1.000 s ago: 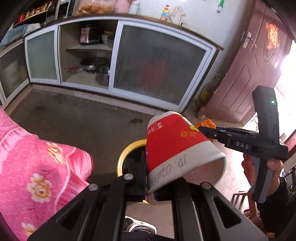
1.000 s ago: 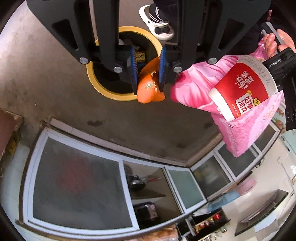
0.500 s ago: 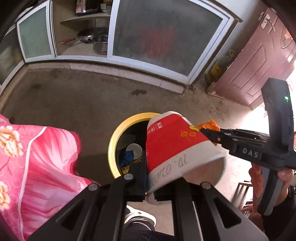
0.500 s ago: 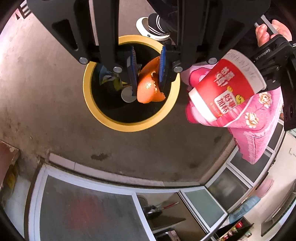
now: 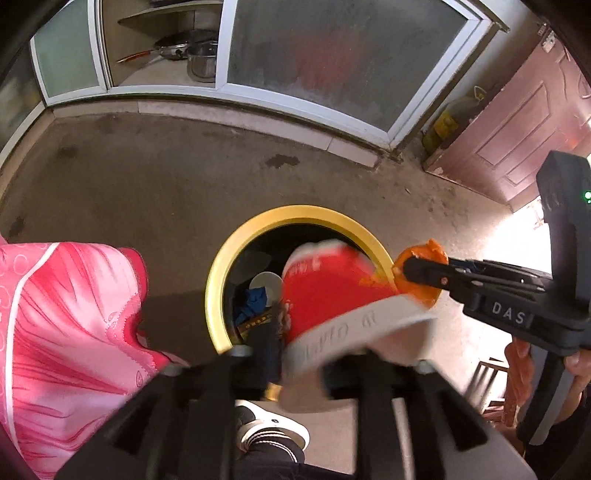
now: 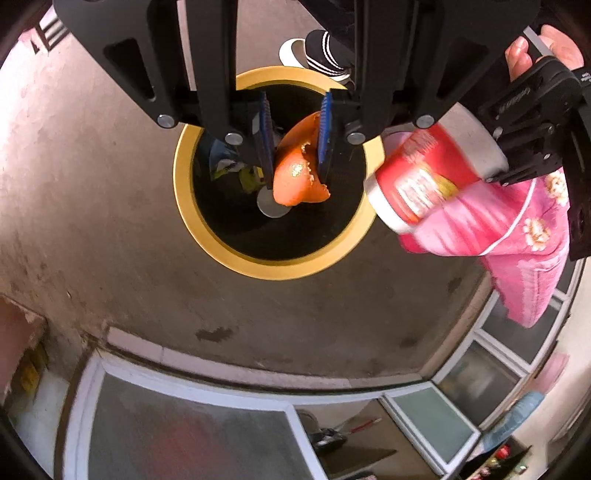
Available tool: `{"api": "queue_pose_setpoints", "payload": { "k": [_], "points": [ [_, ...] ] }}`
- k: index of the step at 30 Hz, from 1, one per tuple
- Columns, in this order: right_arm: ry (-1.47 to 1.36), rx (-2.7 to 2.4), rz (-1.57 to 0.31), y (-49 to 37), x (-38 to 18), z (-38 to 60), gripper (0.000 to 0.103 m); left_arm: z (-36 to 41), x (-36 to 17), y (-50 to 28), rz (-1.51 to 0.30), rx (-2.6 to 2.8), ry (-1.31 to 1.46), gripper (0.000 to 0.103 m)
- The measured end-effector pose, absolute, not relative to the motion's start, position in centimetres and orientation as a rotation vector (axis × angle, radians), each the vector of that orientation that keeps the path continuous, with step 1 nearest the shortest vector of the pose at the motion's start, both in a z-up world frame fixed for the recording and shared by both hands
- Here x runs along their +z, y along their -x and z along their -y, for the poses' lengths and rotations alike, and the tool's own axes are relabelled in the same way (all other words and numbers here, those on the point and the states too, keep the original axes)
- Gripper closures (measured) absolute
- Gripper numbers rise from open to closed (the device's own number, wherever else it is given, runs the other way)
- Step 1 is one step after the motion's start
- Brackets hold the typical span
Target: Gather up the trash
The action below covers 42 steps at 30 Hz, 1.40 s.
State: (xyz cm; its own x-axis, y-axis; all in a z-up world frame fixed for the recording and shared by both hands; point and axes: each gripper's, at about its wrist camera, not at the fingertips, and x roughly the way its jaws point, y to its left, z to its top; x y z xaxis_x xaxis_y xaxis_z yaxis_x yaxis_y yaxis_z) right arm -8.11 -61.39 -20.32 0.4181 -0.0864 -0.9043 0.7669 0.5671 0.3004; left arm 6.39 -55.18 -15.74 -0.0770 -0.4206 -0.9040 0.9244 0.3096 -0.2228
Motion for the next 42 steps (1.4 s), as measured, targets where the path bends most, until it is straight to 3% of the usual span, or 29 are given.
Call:
{"api": "queue_pose_setpoints", "payload": {
  "k": [1, 2, 3, 5, 14, 19, 20, 38, 42],
  "points": [
    [-0.815, -0.621, -1.019, 8.2, -20.7, 61.6, 0.068, 55.2, -15.8, -6.6, -1.151, -1.209, -0.565, 0.036],
    [-0.826, -0.620, -1.016, 8.4, -20.9, 61.7, 0.046, 55.0, -15.8, -6.8, -1.146, -1.198, -0.549, 0.023],
    [-0.840, -0.621, -1.003, 8.7, -20.9, 61.8, 0.035, 54.9, -15.7, -7.0, -1.147, -1.194, -0.530, 0.022],
    [-0.848, -0.644, -1.016, 9.2, -21.1, 61.8, 0.035, 54.7, -15.7, -7.5, -1.163, -1.179, -0.506, 0.018],
    [-0.750, -0.722, -0.961, 11.0, -17.3, 58.1, 0.034, 50.6, -13.0, -8.4, -1.134, -1.239, -0.328, 0.011],
    [-0.646, -0.733, -0.856, 11.0, -13.0, 53.9, 0.016, 46.4, -9.3, -9.1, -1.056, -1.300, -0.218, 0.009],
    [-0.608, -0.744, -0.858, 10.7, -12.1, 52.7, 0.007, 45.3, -8.3, -9.2, -1.028, -1.309, -0.189, 0.009],
    [0.077, -0.968, -0.309, 10.9, 3.4, 30.8, 0.008, 26.4, 4.1, -4.3, -0.468, -1.397, -0.110, 0.008],
    [0.036, -1.056, -0.198, 12.4, 5.0, 29.7, 0.008, 23.0, 5.3, -3.9, -0.413, -1.301, -0.087, 0.008]
  ]
}}
